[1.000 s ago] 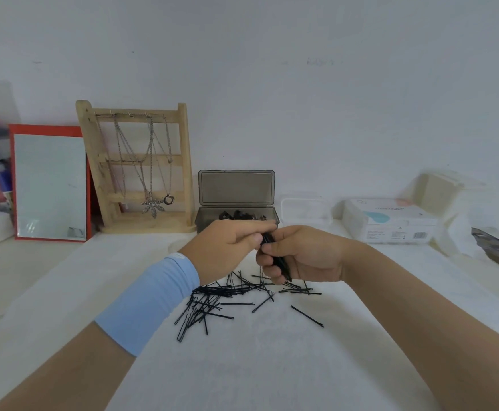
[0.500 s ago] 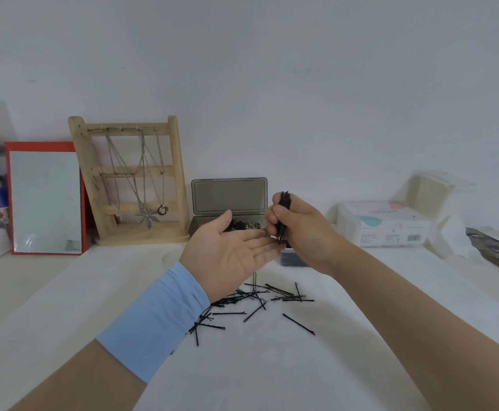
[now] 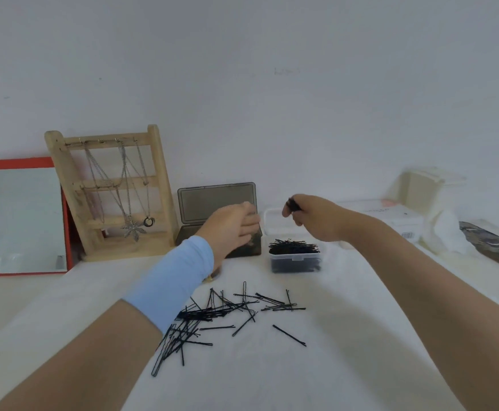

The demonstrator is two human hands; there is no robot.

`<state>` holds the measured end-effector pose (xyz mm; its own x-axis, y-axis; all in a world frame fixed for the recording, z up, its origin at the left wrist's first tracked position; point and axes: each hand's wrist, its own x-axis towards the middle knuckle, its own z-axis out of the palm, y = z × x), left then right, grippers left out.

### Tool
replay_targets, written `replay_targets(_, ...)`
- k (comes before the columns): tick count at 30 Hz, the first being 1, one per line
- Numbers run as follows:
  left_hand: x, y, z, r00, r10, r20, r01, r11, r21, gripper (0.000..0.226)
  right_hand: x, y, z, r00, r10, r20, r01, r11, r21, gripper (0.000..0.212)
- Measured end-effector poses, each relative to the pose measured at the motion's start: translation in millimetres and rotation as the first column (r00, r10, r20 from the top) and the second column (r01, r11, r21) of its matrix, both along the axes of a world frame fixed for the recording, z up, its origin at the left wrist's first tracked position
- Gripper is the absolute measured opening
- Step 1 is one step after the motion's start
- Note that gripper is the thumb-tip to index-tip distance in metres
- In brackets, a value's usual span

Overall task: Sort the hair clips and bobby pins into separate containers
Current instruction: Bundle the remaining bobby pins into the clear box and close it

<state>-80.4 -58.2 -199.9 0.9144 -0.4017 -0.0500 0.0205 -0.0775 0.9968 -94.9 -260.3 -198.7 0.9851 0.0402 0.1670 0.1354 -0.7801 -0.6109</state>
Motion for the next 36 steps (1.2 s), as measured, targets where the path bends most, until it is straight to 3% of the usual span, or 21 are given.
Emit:
replay_targets(2, 10.6, -12.9, -5.2, 0.986, 0.016, 0.166, -0.047, 0.982, 0.185, 0.017, 9.8, -3.0, -2.5, 0.998, 0.012, -0.057, -0.026, 0.968, -0.250, 0.029)
replay_targets(4, 16.1, -20.2, -15.8, 0.922, -0.084, 0.379, -0.090, 0.903, 0.421, 0.031, 18.0, -2.2, -8.4, 0.991, 0.042, -0.124, -0.087, 0.919, -0.384, 0.028)
replay_targets(8, 22.6, -21.2, -32.2, 0.829, -0.262, 0.493, -0.139, 0.758, 0.637, 0.046, 28.5, -3.6, -21.4, 0.993, 0.089, -0.073, -0.114, 0.854, -0.508, 0.032)
replay_targets(11, 27.9, -17.8, -40.4, 0.799, -0.337, 0.498, -0.133, 0.709, 0.693, 0.046, 27.9, -14.6, -22.8, 0.994, 0.095, -0.051, -0.107, 0.917, -0.384, 0.045)
replay_targets(16, 27.7, -20.9, -47.0, 0.754, -0.475, 0.454, -0.079, 0.621, 0.780, 0.052, 18.6, -35.0, -21.2, 0.998, 0.053, 0.023, -0.050, 0.994, -0.097, 0.033)
replay_targets(21, 27.7, -35.1, -49.3, 0.683, -0.626, 0.375, -0.080, 0.446, 0.891, 0.061, 10.9, -36.3, -32.5, 0.996, 0.082, 0.017, -0.080, 0.990, -0.117, 0.035)
replay_targets(23, 28.3, -37.0, -52.5, 0.669, -0.655, 0.351, -0.099, 0.389, 0.916, 0.062, 8.1, -38.6, -34.1, 0.997, 0.073, 0.017, -0.072, 0.996, -0.050, 0.036)
replay_targets(25, 27.8, -36.7, -55.0, 0.681, -0.628, 0.376, -0.104, 0.426, 0.899, 0.064, 4.0, -41.2, -31.2, 0.998, 0.044, 0.039, -0.043, 0.999, -0.031, 0.033)
replay_targets(27, 25.8, -37.4, -56.9, 0.676, -0.618, 0.402, -0.107, 0.457, 0.883, 0.066, -1.9, -38.4, -27.7, 0.997, 0.060, 0.042, -0.053, 0.985, -0.164, 0.032)
replay_targets(29, 23.1, -40.9, -59.4, 0.647, -0.657, 0.387, -0.141, 0.397, 0.907, 0.067, -7.1, -30.7, -26.3, 0.993, 0.115, -0.013, -0.113, 0.937, -0.331, 0.037)
replay_targets(31, 22.2, -44.1, -60.8, 0.649, -0.666, 0.367, -0.146, 0.364, 0.920, 0.069, -12.3, -25.1, -23.0, 0.989, 0.128, -0.077, -0.148, 0.904, -0.401, 0.042)
replay_targets(33, 21.3, -43.0, -59.8, 0.690, -0.636, 0.345, -0.073, 0.413, 0.908, 0.070, -14.2, -21.9, -16.8, 0.989, 0.101, -0.107, -0.138, 0.887, -0.441, 0.047)
replay_targets(36, 21.2, -33.5, -57.2, 0.750, -0.538, 0.385, -0.015, 0.568, 0.823, 0.070, -17.0, -14.6, -11.5, 0.991, 0.061, -0.122, -0.111, 0.881, -0.461, 0.052)
